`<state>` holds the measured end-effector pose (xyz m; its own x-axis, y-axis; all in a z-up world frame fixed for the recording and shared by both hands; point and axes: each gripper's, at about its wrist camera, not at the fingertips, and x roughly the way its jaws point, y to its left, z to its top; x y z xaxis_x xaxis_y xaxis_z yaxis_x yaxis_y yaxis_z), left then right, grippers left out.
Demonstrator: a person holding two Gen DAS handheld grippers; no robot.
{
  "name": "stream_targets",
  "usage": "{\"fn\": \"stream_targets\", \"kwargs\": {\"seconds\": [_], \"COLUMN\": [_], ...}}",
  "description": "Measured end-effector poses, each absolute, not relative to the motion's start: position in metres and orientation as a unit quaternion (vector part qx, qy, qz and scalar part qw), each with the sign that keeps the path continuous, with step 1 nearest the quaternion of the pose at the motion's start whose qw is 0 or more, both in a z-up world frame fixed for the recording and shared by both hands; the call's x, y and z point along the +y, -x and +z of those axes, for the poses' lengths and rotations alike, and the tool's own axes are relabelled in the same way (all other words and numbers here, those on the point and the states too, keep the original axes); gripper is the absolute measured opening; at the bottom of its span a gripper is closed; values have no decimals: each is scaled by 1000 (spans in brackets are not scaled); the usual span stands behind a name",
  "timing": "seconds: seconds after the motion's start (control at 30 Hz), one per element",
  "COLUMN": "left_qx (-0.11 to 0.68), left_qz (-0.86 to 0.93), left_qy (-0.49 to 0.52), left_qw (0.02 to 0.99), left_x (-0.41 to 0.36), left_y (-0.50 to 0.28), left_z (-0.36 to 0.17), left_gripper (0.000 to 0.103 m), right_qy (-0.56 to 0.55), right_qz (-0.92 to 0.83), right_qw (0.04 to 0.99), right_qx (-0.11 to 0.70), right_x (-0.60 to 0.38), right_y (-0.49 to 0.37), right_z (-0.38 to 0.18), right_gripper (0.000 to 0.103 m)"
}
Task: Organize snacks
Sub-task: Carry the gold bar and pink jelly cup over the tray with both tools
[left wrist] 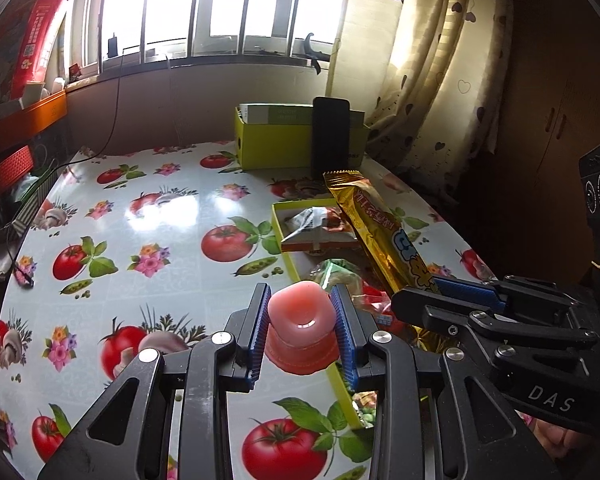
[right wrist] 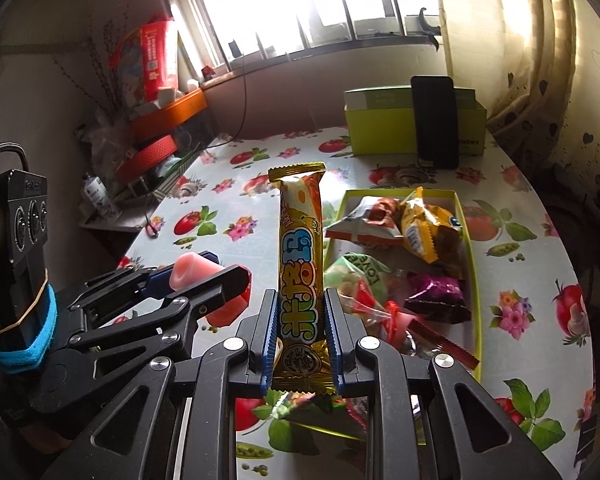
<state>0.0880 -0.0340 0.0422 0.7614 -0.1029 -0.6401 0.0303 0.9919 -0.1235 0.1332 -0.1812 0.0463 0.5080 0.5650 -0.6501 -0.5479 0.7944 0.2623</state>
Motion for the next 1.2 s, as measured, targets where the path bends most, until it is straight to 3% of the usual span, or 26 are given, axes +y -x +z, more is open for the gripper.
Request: {"fn": "stream_targets", "kwargs": {"seconds": [0.6,1.2], "left_qx": [351,370], "left_qz": [-98,-142], "left_qy": [44,38], "left_qw": [930,917], "left_x": [-68,-85], "left_y": [-104,-114], "left_z": [35,19], "left_gripper": [32,32], "right_qy": [-48,-37], "right_qz": [260,248], "right_qw": [880,870], "right_qx": [396,425], "right_x": [-239,-234], "right_y": [-156,-179], "right_z": [29,5], "right_gripper": [20,20]}}
